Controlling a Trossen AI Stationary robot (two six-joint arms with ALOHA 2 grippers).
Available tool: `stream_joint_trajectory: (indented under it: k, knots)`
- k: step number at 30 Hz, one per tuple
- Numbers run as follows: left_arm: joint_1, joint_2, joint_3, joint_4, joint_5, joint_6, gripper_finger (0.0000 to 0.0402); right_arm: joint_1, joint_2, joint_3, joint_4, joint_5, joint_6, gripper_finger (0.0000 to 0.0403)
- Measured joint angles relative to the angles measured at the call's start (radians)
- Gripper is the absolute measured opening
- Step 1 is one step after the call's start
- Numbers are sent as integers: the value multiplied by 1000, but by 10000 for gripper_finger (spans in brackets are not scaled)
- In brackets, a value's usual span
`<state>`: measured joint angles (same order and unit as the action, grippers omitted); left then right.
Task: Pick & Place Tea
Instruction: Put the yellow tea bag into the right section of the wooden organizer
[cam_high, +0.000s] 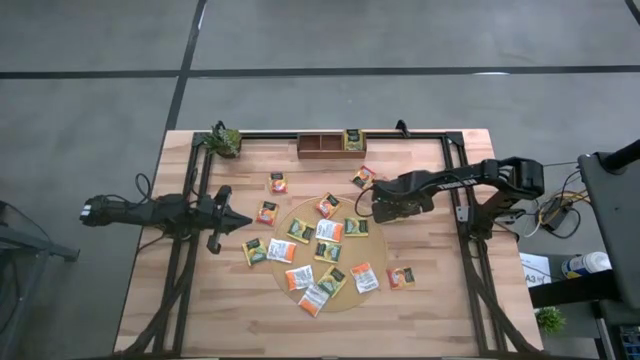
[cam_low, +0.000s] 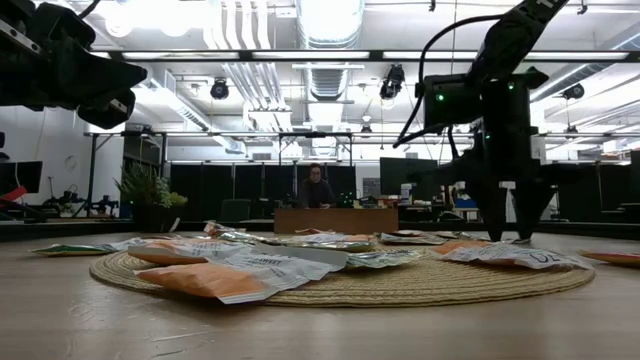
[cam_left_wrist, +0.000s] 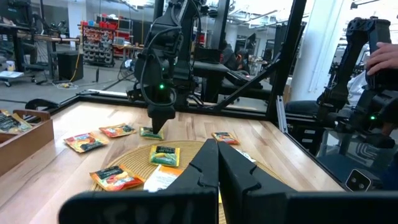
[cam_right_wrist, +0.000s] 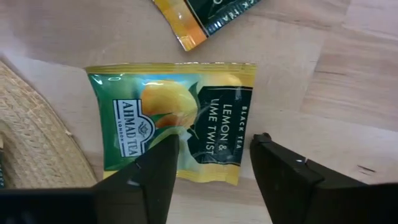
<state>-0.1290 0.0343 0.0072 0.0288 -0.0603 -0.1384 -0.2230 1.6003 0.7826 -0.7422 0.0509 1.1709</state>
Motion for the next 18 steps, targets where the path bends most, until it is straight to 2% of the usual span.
stream_joint_trajectory:
  k: [12, 15, 18]
  knots:
    - [0, 0, 0, 0, 0, 0, 0, 0, -8, -2, 2, 8, -4, 39]
    - [0, 0, 0, 0, 0, 0, 0, 0, -14, -3, -2, 23, -5, 16]
    - [0, 0, 0, 0, 0, 0, 0, 0, -20, 5, -10, 37, -31, 10]
